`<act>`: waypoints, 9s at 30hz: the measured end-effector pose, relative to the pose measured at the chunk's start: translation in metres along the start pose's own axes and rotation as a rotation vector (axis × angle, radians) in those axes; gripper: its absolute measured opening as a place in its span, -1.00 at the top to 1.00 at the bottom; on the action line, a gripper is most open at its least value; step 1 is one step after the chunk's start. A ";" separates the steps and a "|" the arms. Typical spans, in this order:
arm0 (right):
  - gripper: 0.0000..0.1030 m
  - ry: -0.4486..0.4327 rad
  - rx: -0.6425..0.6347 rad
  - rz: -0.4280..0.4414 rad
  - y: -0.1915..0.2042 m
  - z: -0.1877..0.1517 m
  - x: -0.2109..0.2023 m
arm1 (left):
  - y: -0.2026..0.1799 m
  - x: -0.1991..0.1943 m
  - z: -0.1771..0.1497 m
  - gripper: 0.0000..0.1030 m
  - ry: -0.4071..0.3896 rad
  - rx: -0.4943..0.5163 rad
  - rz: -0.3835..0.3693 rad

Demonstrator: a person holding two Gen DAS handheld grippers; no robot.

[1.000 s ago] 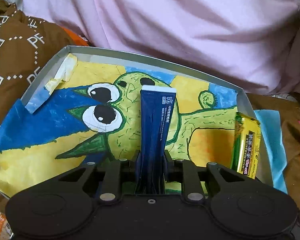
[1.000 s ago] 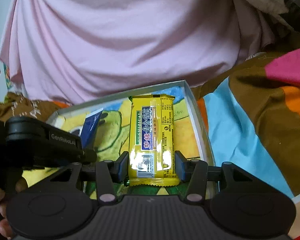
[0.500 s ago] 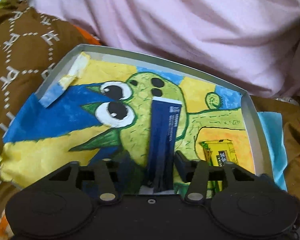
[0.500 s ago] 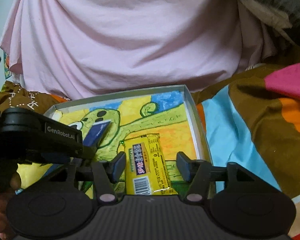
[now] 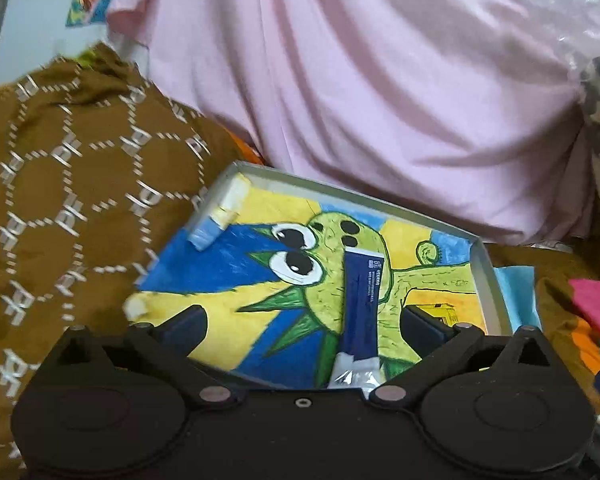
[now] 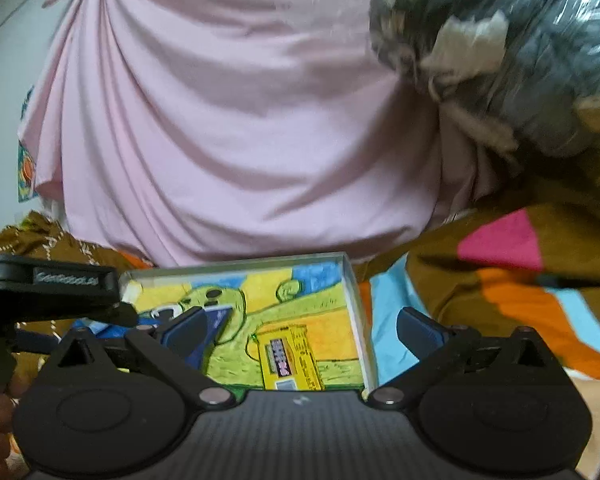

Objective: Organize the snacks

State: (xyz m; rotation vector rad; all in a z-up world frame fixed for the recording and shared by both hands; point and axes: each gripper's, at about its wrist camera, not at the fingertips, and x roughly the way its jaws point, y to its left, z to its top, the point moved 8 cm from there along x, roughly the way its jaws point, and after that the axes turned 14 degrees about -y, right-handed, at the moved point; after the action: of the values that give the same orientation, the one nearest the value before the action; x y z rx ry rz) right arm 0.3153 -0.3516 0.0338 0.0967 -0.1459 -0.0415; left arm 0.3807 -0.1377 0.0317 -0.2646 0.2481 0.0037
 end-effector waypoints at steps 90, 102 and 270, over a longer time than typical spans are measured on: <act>-0.99 0.486 -0.048 0.322 0.153 -0.109 -0.137 | 0.181 -0.130 -0.082 -0.98 0.129 0.126 0.056; -0.99 0.575 -0.026 0.378 0.162 -0.130 -0.126 | 0.137 -0.091 -0.088 -0.98 0.177 0.319 -0.114; 0.07 -0.032 -0.397 0.150 0.059 -0.015 -0.009 | -0.067 0.004 0.010 0.31 -0.055 0.268 -0.125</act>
State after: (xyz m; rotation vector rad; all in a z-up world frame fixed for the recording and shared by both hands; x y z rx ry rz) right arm 0.3107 -0.2915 0.0237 -0.3109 -0.1738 0.0782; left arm 0.3895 -0.1995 0.0572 -0.0128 0.1743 -0.1451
